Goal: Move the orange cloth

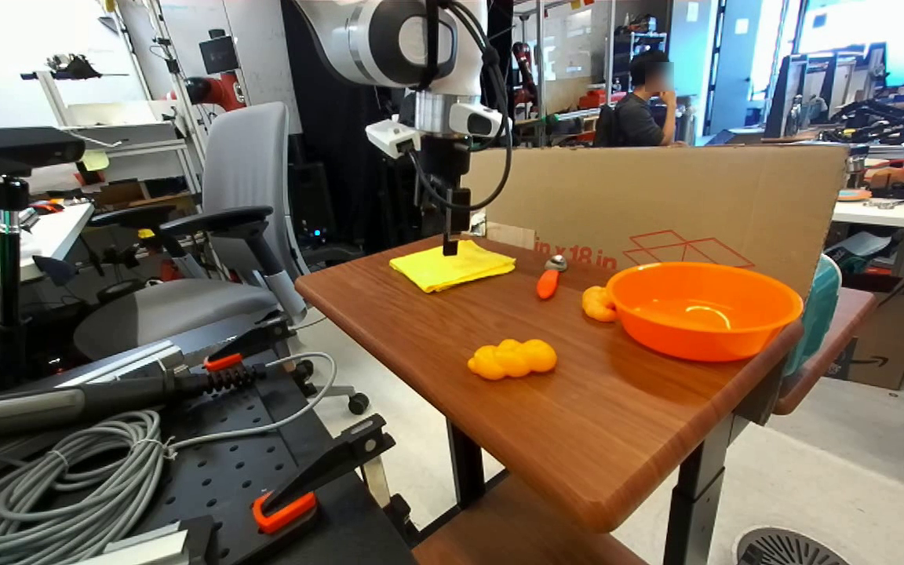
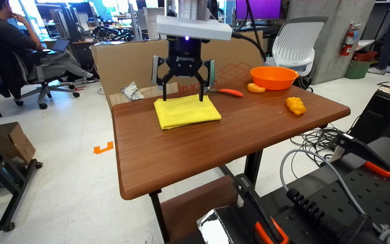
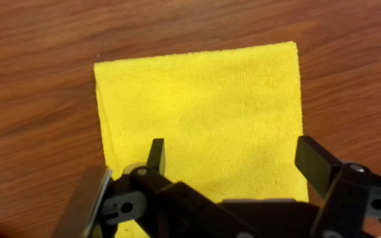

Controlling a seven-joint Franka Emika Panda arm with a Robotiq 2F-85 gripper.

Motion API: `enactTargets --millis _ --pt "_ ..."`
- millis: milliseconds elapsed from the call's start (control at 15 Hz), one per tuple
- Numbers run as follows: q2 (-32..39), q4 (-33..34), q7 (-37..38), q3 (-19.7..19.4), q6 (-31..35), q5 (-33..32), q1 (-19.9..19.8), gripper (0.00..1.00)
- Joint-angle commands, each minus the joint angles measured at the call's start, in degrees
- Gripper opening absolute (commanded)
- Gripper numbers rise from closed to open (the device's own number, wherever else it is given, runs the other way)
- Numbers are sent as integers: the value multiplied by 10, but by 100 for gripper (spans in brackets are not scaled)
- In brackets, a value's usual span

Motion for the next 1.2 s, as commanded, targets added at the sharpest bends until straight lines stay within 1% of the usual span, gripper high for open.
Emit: enactTargets --millis 0,267,533,1133 --pt "45 36 31 -20 36 -18 25 100" --pt "73 50 51 -36 53 -34 42 100" --pt "74 51 62 -47 50 -48 48 100" --pt "78 48 49 -68 46 -55 29 100"
